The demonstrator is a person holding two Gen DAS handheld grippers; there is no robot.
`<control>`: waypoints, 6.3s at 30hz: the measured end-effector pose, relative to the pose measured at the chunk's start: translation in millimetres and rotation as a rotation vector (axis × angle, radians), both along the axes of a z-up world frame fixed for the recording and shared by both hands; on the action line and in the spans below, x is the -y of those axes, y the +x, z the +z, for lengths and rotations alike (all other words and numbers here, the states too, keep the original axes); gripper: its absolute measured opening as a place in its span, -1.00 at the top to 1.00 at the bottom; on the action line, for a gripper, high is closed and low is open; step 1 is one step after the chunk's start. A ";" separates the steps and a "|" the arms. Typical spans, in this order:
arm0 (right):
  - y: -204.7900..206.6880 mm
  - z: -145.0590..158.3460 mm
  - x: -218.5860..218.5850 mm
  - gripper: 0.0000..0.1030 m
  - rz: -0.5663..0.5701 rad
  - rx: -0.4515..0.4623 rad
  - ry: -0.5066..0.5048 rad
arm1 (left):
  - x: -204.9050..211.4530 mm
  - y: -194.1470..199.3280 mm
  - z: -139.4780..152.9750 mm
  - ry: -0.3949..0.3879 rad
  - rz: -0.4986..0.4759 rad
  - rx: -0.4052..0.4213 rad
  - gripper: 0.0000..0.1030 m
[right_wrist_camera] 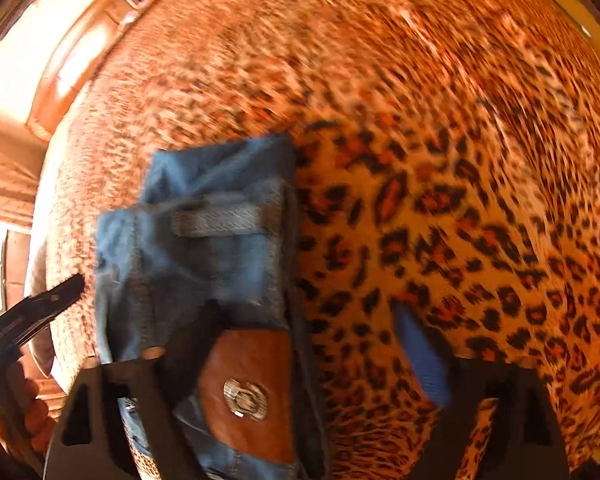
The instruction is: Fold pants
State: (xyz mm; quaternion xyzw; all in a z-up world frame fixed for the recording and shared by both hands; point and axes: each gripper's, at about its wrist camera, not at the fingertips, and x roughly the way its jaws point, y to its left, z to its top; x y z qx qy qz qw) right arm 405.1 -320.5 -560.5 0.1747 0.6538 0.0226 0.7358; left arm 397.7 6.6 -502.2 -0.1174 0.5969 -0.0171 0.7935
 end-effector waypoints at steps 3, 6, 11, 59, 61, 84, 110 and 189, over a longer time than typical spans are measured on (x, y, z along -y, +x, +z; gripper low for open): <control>-1.5 -1.6 -4.6 -0.93 0.011 0.026 0.009 | 12.2 -7.8 -0.6 0.018 -0.037 -0.003 0.03; -15.2 -3.3 -22.4 -0.99 0.063 0.050 -0.041 | 19.3 -11.4 -0.9 0.031 -0.051 -0.002 0.03; -30.1 -7.0 -30.1 -0.99 0.023 0.096 -0.023 | 12.6 -13.4 4.8 0.024 -0.043 -0.013 0.03; 32.1 -15.1 -43.7 0.31 0.111 0.083 0.002 | 17.4 19.7 -29.4 -0.116 -0.043 -0.169 0.18; 35.4 -12.4 -40.2 0.23 0.088 0.080 0.056 | 14.9 17.6 -24.2 -0.141 -0.053 -0.152 0.19; -9.8 -27.6 -49.9 -0.54 0.177 0.028 0.130 | 27.8 -16.3 -15.0 -0.138 -0.072 -0.149 -0.30; 19.0 49.2 -85.8 -0.16 0.198 0.233 -0.141 | -30.2 -10.1 52.4 0.023 0.093 0.027 0.17; -157.5 129.1 -53.1 -0.92 0.123 0.557 -0.343 | 87.4 -204.7 134.1 0.192 -0.039 0.348 -0.16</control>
